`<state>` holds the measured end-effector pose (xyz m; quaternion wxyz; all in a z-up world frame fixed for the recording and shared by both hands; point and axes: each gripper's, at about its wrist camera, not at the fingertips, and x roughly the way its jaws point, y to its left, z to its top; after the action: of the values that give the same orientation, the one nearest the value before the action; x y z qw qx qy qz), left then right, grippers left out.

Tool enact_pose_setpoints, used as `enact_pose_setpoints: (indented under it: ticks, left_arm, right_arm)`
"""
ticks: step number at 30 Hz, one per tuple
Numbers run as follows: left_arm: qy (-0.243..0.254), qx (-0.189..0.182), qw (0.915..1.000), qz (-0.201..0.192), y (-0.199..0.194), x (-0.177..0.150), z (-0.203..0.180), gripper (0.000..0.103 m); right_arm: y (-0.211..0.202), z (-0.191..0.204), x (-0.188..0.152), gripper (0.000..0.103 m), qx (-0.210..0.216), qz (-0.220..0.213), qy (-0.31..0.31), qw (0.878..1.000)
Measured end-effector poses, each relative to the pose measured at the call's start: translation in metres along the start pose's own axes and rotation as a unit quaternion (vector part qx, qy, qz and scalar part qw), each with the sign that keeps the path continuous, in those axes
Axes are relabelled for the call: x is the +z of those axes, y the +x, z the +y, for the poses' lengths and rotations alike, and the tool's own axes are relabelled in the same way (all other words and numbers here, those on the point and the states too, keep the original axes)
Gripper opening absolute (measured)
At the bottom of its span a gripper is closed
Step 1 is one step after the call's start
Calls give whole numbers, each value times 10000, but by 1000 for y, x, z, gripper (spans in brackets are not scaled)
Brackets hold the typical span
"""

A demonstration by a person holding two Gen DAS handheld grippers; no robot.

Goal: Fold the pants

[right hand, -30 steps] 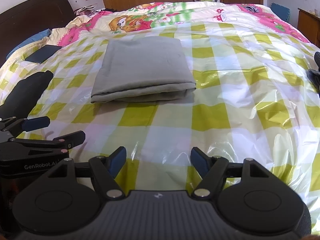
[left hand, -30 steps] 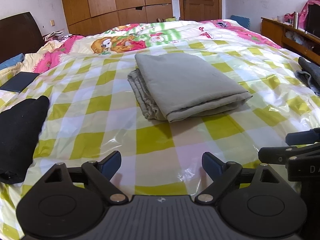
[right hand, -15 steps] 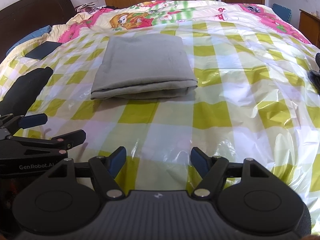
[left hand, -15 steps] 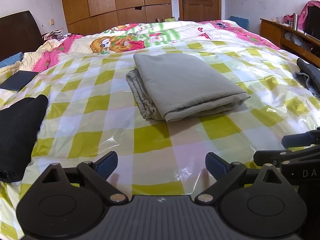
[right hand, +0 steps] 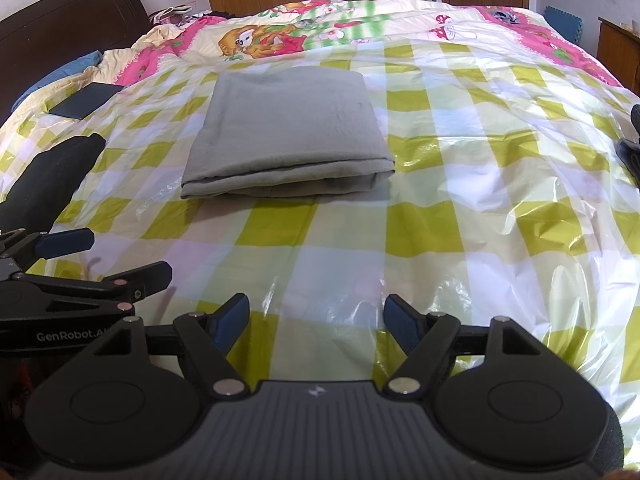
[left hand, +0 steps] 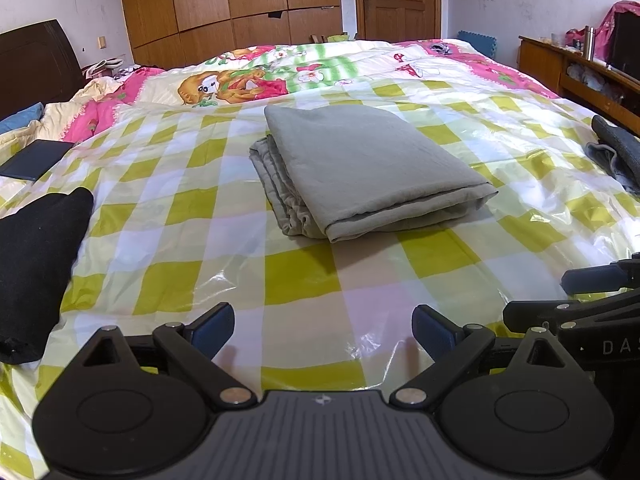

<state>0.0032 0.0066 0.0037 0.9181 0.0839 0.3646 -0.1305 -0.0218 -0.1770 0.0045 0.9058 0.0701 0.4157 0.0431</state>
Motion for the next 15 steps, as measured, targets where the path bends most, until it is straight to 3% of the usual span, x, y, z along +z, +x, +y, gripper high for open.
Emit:
enact_pose_setpoints:
  ticks: [15]
  left_arm:
    - [64,62,9999,50,0,1,-2,103]
  right_arm:
    - [2,0,-1,76,-6,12,-2,10000]
